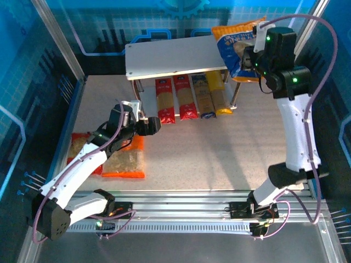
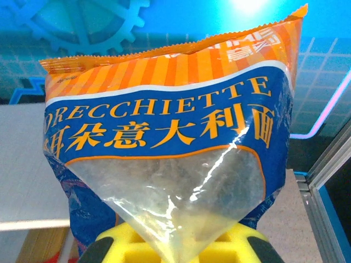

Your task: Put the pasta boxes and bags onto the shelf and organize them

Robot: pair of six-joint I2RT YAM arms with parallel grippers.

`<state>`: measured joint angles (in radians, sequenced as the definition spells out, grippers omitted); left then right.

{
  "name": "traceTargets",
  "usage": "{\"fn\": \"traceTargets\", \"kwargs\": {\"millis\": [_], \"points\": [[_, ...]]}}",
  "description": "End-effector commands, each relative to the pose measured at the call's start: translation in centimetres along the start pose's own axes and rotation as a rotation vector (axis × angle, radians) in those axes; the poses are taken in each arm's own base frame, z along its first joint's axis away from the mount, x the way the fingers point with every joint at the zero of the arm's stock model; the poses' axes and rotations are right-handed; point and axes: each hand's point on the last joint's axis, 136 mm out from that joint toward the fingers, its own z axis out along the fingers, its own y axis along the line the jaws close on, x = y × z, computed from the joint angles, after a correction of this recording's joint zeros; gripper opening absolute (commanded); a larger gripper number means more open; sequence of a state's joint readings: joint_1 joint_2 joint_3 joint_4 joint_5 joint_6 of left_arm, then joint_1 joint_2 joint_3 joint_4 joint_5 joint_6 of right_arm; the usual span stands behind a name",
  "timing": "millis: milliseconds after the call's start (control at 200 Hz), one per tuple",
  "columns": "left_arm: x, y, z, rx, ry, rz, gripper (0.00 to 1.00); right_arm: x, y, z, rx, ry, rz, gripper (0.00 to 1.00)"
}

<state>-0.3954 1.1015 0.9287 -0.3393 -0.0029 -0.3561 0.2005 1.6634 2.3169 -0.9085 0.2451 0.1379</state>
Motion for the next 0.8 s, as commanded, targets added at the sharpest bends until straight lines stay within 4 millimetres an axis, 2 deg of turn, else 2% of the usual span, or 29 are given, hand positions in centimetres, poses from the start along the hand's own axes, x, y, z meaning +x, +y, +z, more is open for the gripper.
{"fn": "traceTargets", "kwargs": {"millis": [0,205,425,795], "points": [[-1.0,-0.1,-0.1,-0.007,-0.008,0.023,1.0,-7.8,0.1,-2.3,-0.04,-0.29,0.09,0.0],[-1.2,0.0,0.0,-0.02,-0.003,0.024,0.99,-8.9,0.9,1.7,-0.081,-0.312,0.128,0.0],[-1.4,0.3,-0.1,-0.035,-0.008,0.024,0.99,-9.6,1.1,3.9,-0.091,-0.337,0.161,0.0],[-1.3,0.8,-0.3,-0.053,-0.006,0.022,0.99,-6.7,2.3,8.9,-0.16,-0.247,0.213,0.0]]}}
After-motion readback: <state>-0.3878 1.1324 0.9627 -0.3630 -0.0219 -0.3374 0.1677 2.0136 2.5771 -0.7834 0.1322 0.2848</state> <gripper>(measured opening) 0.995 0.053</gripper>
